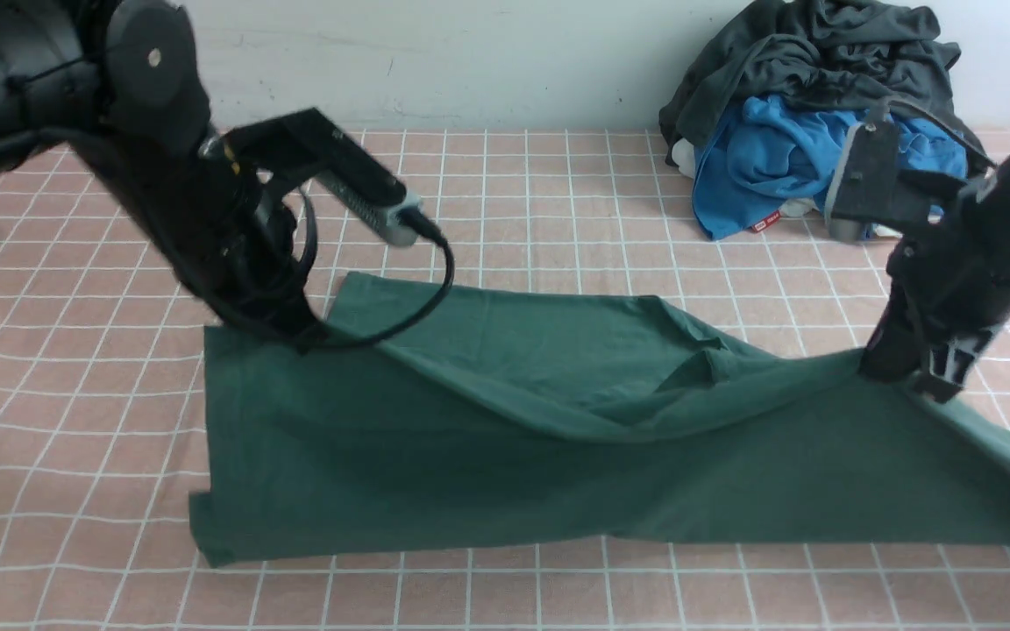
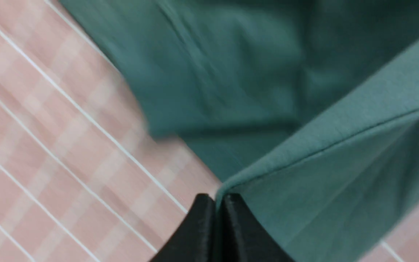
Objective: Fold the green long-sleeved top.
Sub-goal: Use both arms to drag the lower edge of the fabric forward and fold it over the upper edge
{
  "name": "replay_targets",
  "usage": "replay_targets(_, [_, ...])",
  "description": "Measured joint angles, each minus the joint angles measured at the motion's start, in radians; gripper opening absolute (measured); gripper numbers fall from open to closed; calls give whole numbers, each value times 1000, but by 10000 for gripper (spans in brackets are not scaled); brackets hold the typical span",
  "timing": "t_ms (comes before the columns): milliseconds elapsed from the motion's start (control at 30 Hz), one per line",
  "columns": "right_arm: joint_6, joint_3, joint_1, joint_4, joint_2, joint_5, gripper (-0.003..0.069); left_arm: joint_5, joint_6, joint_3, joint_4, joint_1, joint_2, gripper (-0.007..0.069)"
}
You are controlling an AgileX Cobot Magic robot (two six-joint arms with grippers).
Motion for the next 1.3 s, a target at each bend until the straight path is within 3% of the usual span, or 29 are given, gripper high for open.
replay_targets(133, [6,-163,-23,-4,152,22,11,3,0,-247,22,22,189,10])
replay_targets(367, [81,-320,-30,-83,310,-13,11,15,0,-496,31,57,417,10])
replay_targets(533, [180,-360,-48,-96,379,-91,22,-26,-4,-540,26,78,504,10])
replay_targets(700, [244,-363,-52,-97,421,-145,83,-78,-8,-543,26,88,550,21])
replay_targets(833, [333,-366,-58,-104,436,-175,216,-112,-12,-543,27,99,566,74])
replay_targets(967, [451,-367,-58,-117,416,-176,328,-111,-75,-543,34,110,564,206])
replay_targets(1067, [476,-367,-55,-98,391,-144,349,-103,-119,-545,35,111,557,286])
replay_targets(1167, [485,-369,-30,6,353,-56,351,-44,-177,-579,33,105,537,397])
replay_targets(1300, [485,-369,48,148,372,10,325,64,-217,-621,24,70,513,428])
